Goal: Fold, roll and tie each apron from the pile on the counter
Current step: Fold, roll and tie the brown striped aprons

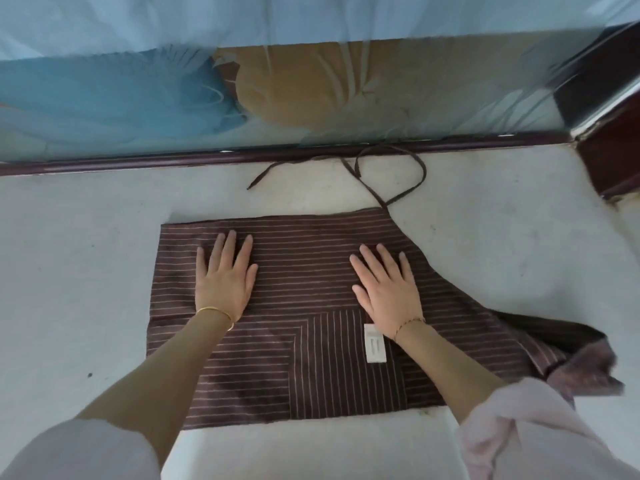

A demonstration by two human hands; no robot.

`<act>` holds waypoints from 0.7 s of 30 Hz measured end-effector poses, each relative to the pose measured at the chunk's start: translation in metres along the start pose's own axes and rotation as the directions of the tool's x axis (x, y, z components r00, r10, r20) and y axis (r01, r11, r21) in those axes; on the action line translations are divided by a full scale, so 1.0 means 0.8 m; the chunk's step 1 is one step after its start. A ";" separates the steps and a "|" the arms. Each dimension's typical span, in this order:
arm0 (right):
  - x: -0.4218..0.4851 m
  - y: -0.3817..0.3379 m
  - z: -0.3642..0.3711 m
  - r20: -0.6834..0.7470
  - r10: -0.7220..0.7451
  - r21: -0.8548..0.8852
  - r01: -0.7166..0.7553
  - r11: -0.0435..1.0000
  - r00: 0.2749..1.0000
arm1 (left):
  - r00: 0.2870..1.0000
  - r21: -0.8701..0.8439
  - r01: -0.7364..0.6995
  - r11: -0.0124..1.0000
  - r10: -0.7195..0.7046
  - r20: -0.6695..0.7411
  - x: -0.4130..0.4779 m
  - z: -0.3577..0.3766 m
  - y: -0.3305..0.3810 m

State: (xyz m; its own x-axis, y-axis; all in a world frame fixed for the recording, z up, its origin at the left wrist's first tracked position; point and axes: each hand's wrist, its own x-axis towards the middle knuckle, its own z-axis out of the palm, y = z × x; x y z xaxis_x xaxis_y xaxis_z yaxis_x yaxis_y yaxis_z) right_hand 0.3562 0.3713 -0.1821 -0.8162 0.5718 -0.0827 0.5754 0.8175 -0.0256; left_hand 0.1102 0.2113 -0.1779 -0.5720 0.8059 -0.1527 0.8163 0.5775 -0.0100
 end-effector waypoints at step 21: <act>-0.126 0.015 -0.029 0.008 0.360 0.502 -0.315 0.805 0.933 | 0.995 -0.195 0.008 0.981 -0.027 -0.097 -0.065 -0.019 0.131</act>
State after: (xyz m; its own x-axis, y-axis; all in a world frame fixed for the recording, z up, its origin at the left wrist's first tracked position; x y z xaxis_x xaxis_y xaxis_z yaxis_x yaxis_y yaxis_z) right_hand 0.4439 0.3254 -0.1512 -0.5538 0.8273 -0.0942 0.7470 0.4437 -0.4950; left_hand 0.2242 0.2319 -0.1564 -0.5993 0.7986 -0.0558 0.7804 0.5983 0.1819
